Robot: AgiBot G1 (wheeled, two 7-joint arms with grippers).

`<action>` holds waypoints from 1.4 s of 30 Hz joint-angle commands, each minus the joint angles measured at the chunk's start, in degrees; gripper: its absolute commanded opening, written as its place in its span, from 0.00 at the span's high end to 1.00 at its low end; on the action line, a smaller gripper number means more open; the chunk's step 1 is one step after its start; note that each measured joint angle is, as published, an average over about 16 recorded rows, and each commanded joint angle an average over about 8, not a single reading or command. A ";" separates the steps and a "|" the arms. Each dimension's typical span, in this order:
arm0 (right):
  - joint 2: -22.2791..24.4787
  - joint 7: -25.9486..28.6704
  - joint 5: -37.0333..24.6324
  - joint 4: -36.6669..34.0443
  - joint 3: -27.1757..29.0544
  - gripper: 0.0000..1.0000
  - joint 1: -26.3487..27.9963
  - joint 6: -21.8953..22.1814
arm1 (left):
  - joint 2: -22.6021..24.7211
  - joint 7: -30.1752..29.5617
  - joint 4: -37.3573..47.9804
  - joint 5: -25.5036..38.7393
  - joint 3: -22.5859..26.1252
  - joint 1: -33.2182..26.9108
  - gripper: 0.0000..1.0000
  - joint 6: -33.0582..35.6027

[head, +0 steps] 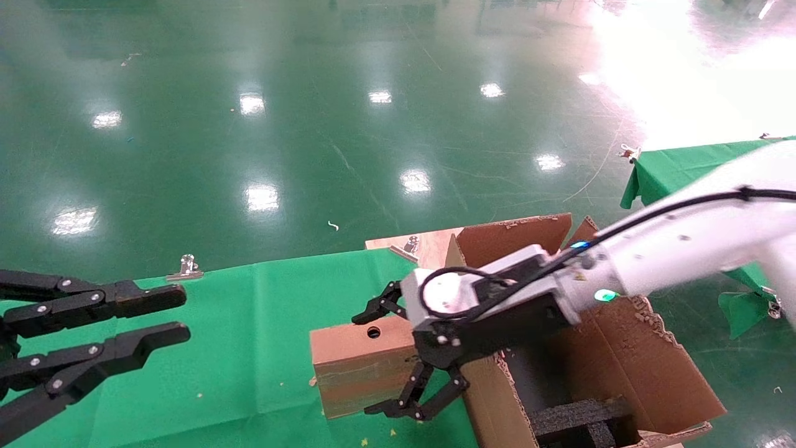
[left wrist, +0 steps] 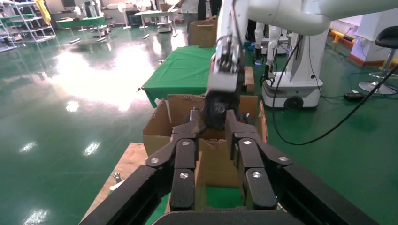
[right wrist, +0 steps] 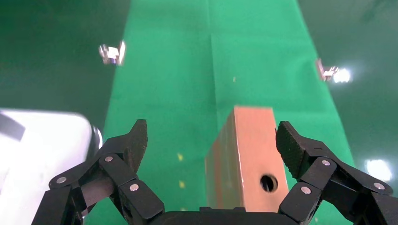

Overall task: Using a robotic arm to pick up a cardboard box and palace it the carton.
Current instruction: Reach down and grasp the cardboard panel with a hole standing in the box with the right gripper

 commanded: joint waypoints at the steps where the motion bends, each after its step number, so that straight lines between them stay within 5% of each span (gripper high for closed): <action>1: -1.60 -0.98 -2.42 -1.99 -2.19 0.00 1.71 0.11 | 0.00 0.00 0.00 -0.01 0.01 0.00 1.00 0.00; 22: -15.58 -10.69 -18.37 -20.26 -12.82 0.00 13.89 1.38 | -0.04 0.05 0.00 -0.07 0.10 -0.02 1.00 -0.04; 23: -15.87 -11.03 -18.78 -20.58 -13.15 0.00 14.10 1.33 | -0.04 0.05 0.00 -0.07 0.10 -0.02 0.94 -0.04; 30: -17.07 -12.81 -19.64 -22.78 -14.53 0.00 14.96 0.78 | -0.05 0.06 0.00 -0.09 0.13 -0.03 0.07 -0.06; 33: -17.38 -13.40 -19.66 -23.44 -14.99 0.00 15.21 0.58 | -0.06 0.07 0.01 -0.09 0.13 -0.02 0.00 -0.06; 35: -17.54 -13.72 -19.67 -23.76 -15.25 0.11 15.37 0.52 | -0.06 0.07 0.01 -0.10 0.12 -0.02 0.00 -0.07; 42: -17.70 -14.05 -19.83 -23.94 -15.56 0.93 15.63 0.50 | -0.07 0.08 0.02 -0.11 0.13 -0.02 0.00 -0.08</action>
